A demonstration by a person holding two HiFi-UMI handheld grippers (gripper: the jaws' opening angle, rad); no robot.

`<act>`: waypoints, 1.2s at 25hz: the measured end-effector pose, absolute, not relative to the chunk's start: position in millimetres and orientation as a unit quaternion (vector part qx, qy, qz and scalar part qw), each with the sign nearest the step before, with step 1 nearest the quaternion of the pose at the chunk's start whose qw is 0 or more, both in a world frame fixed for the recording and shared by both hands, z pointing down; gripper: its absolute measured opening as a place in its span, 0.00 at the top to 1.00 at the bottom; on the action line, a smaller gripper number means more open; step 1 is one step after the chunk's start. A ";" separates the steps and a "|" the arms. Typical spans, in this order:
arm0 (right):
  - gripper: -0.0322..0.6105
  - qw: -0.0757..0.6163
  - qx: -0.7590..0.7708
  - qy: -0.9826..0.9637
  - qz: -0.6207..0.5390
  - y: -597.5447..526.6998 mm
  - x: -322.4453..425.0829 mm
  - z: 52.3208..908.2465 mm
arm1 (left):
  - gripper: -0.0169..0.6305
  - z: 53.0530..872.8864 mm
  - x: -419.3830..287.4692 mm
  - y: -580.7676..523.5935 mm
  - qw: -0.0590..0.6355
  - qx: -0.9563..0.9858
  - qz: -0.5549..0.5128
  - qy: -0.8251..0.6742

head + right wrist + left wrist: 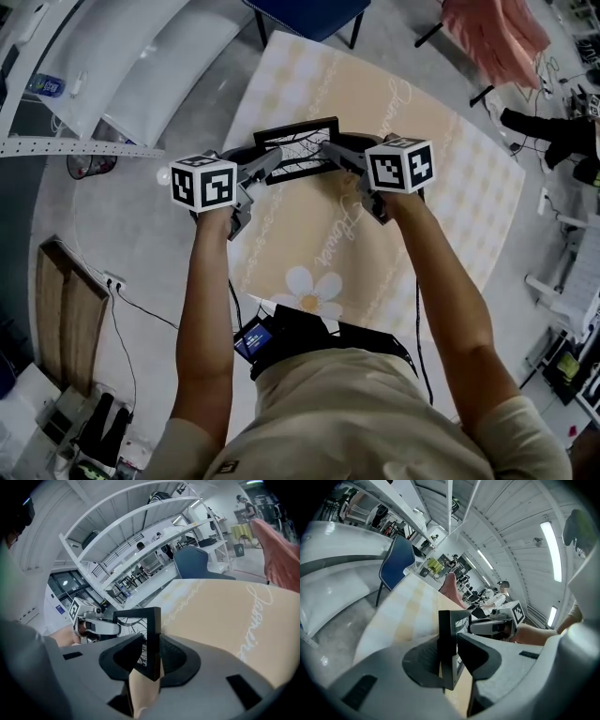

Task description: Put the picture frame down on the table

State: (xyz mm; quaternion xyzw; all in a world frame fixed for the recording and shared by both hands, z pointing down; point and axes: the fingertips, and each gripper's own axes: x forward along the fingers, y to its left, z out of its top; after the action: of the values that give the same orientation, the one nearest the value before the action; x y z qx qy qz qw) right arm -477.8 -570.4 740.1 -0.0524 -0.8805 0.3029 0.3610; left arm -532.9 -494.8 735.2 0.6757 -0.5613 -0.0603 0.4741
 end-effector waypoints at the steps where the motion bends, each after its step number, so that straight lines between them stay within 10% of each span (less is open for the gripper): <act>1: 0.78 0.366 -0.048 -0.880 0.299 -571.0 -477.7 744.0 | 0.86 738.2 -532.9 -495.6 0.474 0.676 -0.054 -0.562; 30: 0.75 0.408 0.018 -0.906 0.111 -580.3 -484.0 779.6 | 0.67 769.1 -559.7 -494.5 0.402 0.606 0.134 -0.673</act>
State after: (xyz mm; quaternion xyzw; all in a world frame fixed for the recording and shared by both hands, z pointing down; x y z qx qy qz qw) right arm -484.0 -580.3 779.6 0.0179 -0.9058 0.1109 0.4085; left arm -559.7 -494.5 769.1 0.6058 -0.6733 0.1341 0.4020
